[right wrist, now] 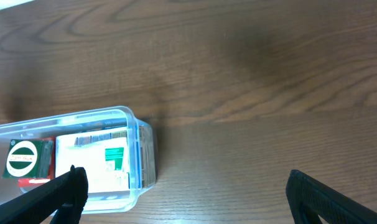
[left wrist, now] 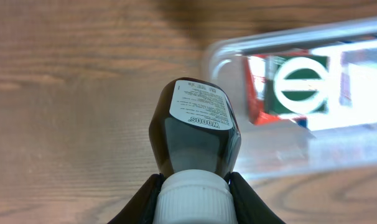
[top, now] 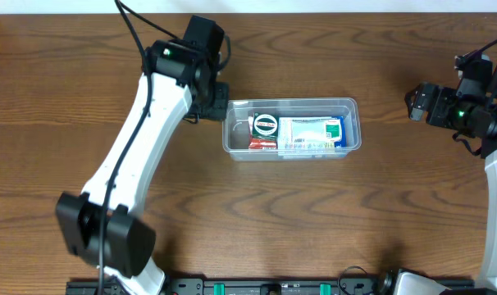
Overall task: Pack container
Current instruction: 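Lift the bottle and carry it toward the container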
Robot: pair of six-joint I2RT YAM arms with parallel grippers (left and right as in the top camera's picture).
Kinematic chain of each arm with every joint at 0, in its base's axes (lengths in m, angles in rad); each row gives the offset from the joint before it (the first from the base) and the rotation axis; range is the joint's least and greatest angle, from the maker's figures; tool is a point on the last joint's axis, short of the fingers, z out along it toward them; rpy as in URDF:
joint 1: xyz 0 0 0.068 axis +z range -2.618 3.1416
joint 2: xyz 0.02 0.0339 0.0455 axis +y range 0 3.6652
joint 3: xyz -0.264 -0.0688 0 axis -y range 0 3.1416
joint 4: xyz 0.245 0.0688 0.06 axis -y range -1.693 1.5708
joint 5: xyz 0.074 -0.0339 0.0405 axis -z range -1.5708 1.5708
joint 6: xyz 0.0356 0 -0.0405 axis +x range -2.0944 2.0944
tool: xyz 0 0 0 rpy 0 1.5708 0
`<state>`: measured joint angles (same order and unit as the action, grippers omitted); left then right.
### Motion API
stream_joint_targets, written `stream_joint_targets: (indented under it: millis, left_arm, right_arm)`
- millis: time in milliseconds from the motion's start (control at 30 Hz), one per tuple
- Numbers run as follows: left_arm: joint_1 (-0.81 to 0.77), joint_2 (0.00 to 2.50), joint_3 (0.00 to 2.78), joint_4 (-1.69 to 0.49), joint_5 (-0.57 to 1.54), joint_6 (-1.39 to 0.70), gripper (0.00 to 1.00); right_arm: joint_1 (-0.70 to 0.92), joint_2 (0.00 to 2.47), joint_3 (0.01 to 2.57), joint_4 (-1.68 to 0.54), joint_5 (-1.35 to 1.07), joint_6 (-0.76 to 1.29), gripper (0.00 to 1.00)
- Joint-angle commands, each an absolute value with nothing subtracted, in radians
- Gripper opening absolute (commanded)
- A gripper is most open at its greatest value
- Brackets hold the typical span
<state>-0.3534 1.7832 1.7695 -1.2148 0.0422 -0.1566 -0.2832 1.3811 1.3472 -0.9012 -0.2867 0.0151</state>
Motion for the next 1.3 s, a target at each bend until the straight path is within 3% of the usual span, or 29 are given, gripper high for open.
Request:
stream_joint_targets:
  millis: [0, 600, 1267]
  left_arm:
    - [-0.385, 1.705, 1.781, -1.221, 0.044, -0.066, 0.27]
    - [-0.426, 1.758, 1.771, -1.23, 0.119, 0.305, 0.27]
    - [-0.427, 1.969, 1.771, -1.19, 0.12, 0.4, 0.27]
  right_arm:
    - [-0.289, 1.38, 1.361, -0.902, -0.284, 0.021, 0.99]
    - [-0.289, 1.38, 1.361, -0.903, -0.284, 0.021, 0.99]
    - [-0.289, 1.38, 1.361, -0.903, -0.284, 0.021, 0.99]
